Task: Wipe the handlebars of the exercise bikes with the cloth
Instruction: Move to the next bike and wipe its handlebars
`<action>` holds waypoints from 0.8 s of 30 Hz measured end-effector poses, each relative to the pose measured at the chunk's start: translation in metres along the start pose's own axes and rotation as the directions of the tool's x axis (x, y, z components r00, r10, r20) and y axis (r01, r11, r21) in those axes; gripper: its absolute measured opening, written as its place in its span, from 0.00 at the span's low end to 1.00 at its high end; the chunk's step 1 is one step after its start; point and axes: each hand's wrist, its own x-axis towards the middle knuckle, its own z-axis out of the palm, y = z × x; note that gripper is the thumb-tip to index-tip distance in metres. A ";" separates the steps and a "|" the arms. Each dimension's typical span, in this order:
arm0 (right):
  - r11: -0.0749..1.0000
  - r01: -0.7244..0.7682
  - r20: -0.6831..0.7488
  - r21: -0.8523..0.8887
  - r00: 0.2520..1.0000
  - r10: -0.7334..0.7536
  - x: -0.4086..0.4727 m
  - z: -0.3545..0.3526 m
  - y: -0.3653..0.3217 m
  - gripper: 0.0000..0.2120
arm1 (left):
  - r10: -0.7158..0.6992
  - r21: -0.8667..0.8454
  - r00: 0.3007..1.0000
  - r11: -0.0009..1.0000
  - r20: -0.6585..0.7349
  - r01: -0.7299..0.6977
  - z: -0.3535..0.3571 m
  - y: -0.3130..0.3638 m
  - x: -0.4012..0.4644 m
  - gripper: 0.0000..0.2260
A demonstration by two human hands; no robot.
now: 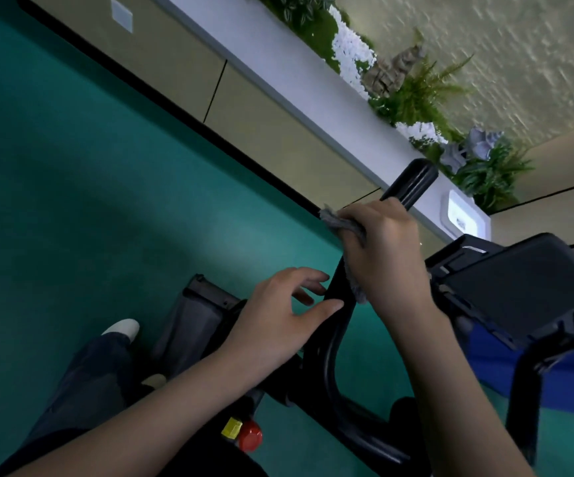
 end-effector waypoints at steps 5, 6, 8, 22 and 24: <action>0.973 -0.055 -0.199 0.224 0.975 0.101 -0.029 -0.002 0.002 0.07 | -0.006 -0.027 0.998 1.000 0.062 0.008 -0.006 0.011 0.015 0.13; 0.967 -0.074 -0.205 0.243 0.971 0.126 -0.036 -0.001 0.003 0.08 | -0.005 -0.029 0.998 1.000 0.070 0.007 -0.007 0.013 0.018 0.12; 0.960 -0.089 -0.235 0.264 0.960 0.154 -0.044 0.004 0.005 0.09 | 0.001 -0.026 0.997 1.000 0.081 0.001 -0.006 0.016 0.023 0.12; 0.947 -0.141 -0.675 0.289 0.671 0.306 0.007 0.027 0.028 0.07 | 0.024 0.070 0.987 0.997 0.161 -0.036 -0.009 0.027 0.060 0.13; 0.926 -0.156 -0.667 0.344 0.654 0.358 0.005 0.028 0.024 0.08 | 0.028 0.073 0.983 0.996 0.183 -0.042 -0.010 0.029 0.065 0.14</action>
